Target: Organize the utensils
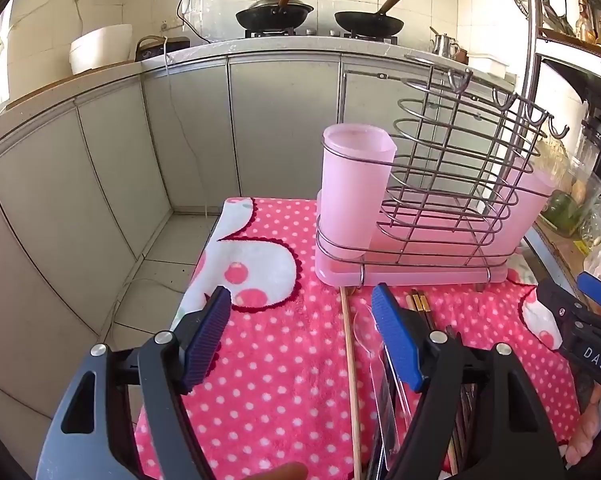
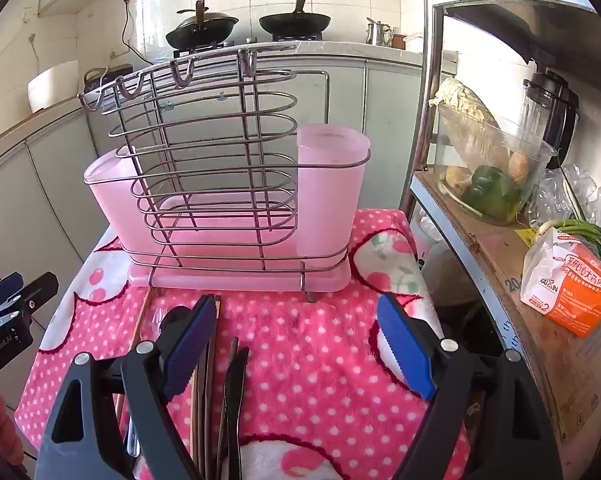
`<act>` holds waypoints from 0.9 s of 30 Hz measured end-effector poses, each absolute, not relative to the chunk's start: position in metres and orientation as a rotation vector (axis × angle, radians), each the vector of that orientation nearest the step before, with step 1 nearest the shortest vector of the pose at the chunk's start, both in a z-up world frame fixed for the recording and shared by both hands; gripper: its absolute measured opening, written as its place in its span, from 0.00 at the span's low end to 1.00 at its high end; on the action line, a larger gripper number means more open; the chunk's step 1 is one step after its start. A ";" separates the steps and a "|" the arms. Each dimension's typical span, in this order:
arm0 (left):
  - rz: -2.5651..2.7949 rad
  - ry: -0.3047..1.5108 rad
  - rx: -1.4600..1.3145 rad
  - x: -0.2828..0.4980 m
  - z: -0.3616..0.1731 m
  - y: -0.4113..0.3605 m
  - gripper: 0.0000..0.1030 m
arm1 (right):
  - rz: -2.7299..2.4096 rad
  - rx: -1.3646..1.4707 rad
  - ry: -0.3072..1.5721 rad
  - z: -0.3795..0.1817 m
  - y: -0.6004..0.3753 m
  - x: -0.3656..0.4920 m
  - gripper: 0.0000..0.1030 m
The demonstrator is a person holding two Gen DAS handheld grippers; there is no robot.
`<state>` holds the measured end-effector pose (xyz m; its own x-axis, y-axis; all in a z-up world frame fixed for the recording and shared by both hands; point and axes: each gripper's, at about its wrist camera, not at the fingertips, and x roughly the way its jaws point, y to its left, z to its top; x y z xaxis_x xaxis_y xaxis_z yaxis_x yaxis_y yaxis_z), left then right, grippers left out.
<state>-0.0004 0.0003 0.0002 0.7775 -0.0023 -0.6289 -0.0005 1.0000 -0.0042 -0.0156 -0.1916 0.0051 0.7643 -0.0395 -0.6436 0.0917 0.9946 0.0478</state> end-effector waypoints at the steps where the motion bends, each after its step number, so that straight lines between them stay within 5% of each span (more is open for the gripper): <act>1: 0.000 0.682 0.000 0.000 0.000 0.000 0.71 | -0.071 0.079 0.698 0.005 -0.192 -0.016 0.79; 27: -0.009 0.680 -0.003 -0.008 0.008 0.001 0.71 | -0.072 0.075 0.687 0.010 -0.189 -0.020 0.79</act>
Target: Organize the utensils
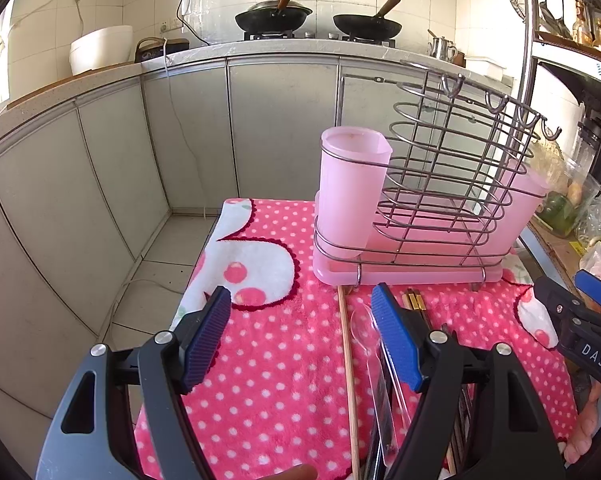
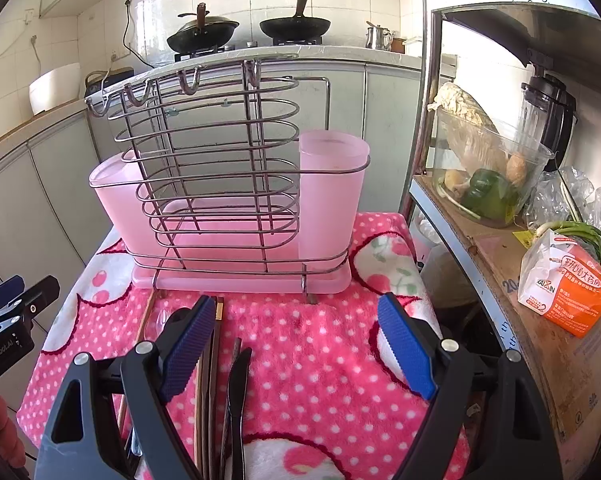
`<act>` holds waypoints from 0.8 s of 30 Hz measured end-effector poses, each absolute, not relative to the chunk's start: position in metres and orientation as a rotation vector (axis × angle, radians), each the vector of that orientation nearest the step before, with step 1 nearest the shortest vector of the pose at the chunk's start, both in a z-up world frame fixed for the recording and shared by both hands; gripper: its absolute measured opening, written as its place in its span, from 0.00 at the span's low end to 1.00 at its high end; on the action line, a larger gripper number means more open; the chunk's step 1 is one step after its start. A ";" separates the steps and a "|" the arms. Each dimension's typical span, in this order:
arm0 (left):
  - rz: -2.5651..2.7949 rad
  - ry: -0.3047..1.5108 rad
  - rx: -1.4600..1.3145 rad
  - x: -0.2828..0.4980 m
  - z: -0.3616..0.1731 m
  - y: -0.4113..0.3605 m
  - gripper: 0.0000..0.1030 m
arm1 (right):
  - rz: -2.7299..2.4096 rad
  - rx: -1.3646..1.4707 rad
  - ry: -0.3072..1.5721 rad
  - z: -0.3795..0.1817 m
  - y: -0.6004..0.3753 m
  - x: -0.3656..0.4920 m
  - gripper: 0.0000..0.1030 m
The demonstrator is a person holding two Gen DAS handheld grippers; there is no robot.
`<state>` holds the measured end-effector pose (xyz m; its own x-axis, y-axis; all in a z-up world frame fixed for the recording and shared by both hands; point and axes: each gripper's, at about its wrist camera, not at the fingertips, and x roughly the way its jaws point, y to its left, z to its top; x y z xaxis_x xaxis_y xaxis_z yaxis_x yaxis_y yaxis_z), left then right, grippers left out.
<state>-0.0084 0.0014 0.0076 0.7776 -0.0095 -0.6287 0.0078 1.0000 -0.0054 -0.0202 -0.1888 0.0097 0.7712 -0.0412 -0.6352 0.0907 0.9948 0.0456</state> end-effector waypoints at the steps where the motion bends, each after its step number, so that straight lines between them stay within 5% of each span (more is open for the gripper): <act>1: -0.010 0.679 -0.004 -0.009 0.008 0.002 0.71 | -0.072 0.076 0.687 0.010 -0.189 -0.020 0.79; 24: -0.014 0.670 -0.009 -0.014 0.010 0.004 0.71 | -0.071 0.074 0.677 0.015 -0.187 -0.024 0.79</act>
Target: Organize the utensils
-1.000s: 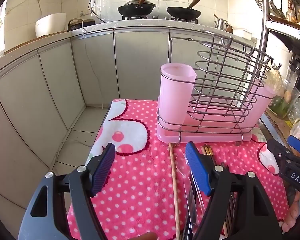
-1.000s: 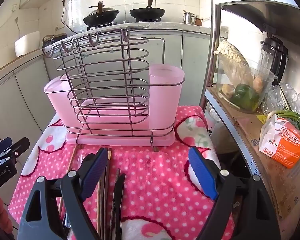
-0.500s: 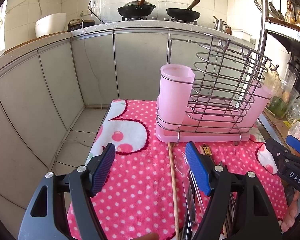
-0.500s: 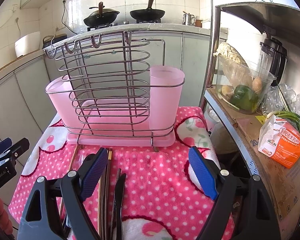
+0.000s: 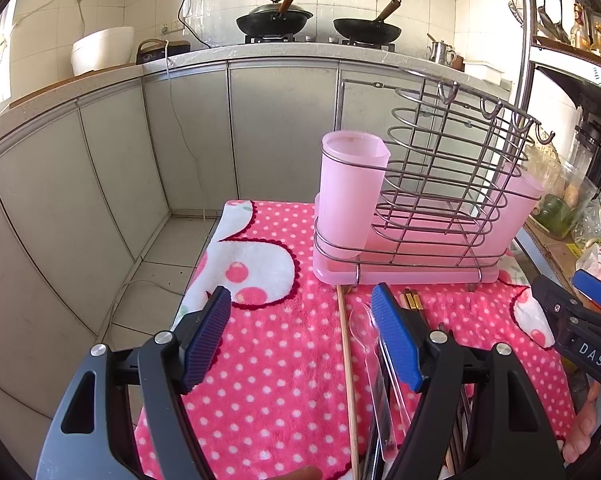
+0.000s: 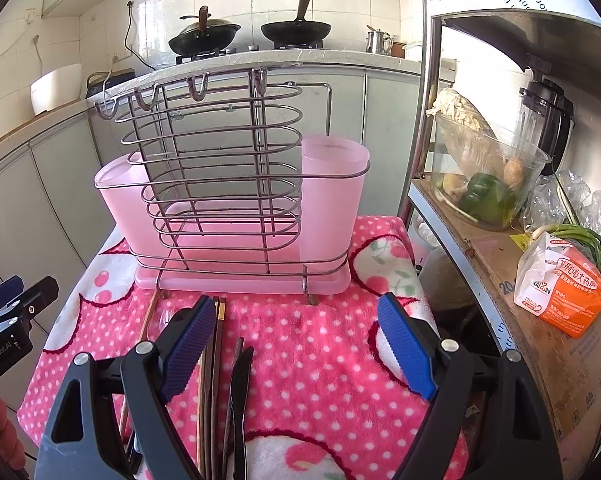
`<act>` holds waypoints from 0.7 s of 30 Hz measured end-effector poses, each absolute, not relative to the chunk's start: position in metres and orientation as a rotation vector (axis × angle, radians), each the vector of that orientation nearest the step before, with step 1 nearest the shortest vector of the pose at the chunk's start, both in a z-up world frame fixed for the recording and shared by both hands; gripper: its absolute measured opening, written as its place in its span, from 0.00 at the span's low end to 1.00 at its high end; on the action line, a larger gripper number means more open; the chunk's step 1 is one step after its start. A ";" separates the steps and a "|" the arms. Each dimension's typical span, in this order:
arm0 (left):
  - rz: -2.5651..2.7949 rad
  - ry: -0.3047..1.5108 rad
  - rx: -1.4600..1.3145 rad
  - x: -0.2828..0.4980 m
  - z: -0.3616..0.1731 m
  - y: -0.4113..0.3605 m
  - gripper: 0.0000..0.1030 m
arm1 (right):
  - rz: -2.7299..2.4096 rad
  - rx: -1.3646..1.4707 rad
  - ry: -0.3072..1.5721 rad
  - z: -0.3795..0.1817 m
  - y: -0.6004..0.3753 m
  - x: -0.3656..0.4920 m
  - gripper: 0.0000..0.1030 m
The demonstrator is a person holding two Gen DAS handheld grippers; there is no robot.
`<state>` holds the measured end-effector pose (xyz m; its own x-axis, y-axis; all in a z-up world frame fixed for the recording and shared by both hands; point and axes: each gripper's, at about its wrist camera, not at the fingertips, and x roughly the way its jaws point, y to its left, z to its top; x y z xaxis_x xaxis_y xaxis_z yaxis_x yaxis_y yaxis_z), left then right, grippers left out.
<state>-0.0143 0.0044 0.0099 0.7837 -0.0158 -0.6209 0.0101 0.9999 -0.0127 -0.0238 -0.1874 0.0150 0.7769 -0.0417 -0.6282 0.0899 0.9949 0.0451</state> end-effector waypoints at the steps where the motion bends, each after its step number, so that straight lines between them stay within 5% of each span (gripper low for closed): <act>1: -0.014 0.669 -0.008 -0.014 0.010 0.004 0.71 | -0.071 0.074 0.677 0.016 -0.188 -0.024 0.79; 21: -0.014 0.663 -0.009 -0.020 0.013 0.004 0.71 | -0.069 0.072 0.670 0.019 -0.187 -0.027 0.79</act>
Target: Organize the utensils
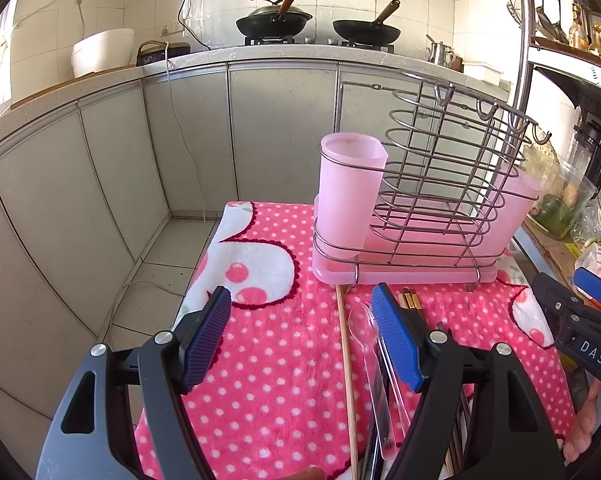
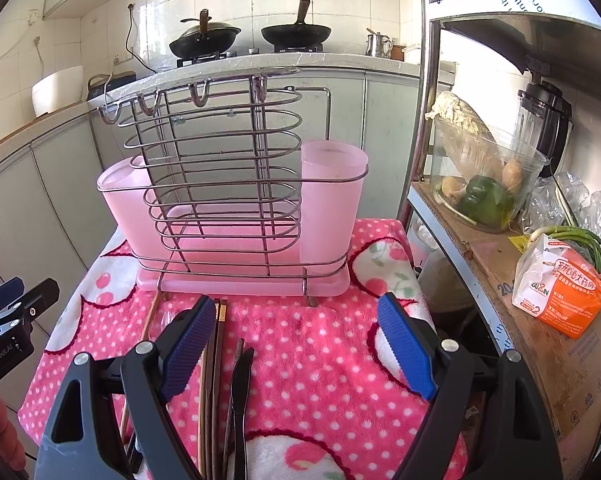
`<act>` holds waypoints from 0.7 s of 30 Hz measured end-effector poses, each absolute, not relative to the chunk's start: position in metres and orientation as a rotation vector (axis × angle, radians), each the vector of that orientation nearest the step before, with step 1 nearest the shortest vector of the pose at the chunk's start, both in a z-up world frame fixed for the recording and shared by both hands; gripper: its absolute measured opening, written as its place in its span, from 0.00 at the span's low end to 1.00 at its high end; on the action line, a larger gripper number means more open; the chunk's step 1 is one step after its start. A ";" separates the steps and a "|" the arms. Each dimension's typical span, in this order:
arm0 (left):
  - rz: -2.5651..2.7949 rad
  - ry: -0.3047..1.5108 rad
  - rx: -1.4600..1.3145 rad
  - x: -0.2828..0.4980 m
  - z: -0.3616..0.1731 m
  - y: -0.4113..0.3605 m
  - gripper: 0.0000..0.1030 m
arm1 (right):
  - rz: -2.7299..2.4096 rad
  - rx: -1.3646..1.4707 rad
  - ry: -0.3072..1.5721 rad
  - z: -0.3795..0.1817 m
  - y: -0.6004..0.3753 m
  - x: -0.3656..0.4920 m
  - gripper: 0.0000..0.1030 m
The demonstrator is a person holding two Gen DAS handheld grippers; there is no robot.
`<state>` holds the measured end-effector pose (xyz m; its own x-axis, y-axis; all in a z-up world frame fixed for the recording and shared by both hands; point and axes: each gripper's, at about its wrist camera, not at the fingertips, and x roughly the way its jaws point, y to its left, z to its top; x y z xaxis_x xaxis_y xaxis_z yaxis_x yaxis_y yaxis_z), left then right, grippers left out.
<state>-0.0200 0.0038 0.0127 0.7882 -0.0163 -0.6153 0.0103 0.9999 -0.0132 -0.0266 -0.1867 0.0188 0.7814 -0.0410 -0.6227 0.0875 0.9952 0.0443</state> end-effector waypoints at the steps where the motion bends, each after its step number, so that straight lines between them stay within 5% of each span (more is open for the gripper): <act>1: -0.014 0.663 -0.009 -0.020 0.013 0.004 0.71 | -0.069 0.072 0.669 0.019 -0.187 -0.027 0.79; 21: -0.015 0.684 0.000 -0.016 0.005 0.006 0.71 | -0.057 0.068 0.687 0.012 -0.185 -0.025 0.79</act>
